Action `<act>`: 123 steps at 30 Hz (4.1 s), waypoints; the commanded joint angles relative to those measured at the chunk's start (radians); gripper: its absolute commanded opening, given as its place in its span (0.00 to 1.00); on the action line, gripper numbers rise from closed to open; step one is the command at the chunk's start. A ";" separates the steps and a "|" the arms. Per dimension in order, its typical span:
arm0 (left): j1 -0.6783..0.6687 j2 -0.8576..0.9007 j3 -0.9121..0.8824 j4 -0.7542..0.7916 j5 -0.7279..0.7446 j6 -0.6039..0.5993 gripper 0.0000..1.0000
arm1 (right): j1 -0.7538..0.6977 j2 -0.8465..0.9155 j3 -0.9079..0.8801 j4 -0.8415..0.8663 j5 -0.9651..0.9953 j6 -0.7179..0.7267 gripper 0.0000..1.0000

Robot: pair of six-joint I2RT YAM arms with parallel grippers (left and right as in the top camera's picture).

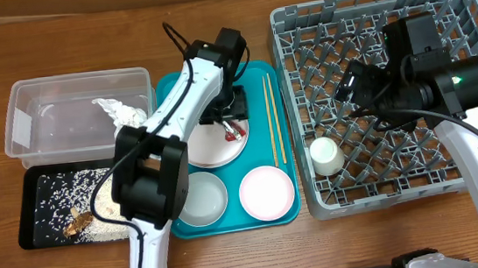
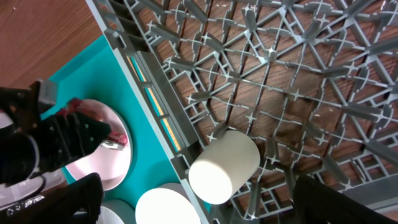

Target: Sort waste into correct bins and load items into the dishwasher

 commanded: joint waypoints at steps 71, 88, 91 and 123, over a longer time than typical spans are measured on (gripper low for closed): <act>0.170 -0.770 0.246 -0.019 -0.023 0.551 1.00 | -0.003 -0.005 0.020 -0.008 0.020 -0.002 1.00; 0.249 -1.179 -0.296 0.348 -0.064 0.551 1.00 | -0.003 -0.005 0.020 -0.008 0.020 -0.002 1.00; 0.251 -1.262 -0.484 0.499 -0.064 0.551 1.00 | -0.003 -0.005 0.020 -0.008 0.020 -0.002 1.00; 0.251 -2.232 -1.844 1.298 -0.014 0.521 1.00 | -0.003 -0.005 0.020 -0.008 0.020 -0.002 1.00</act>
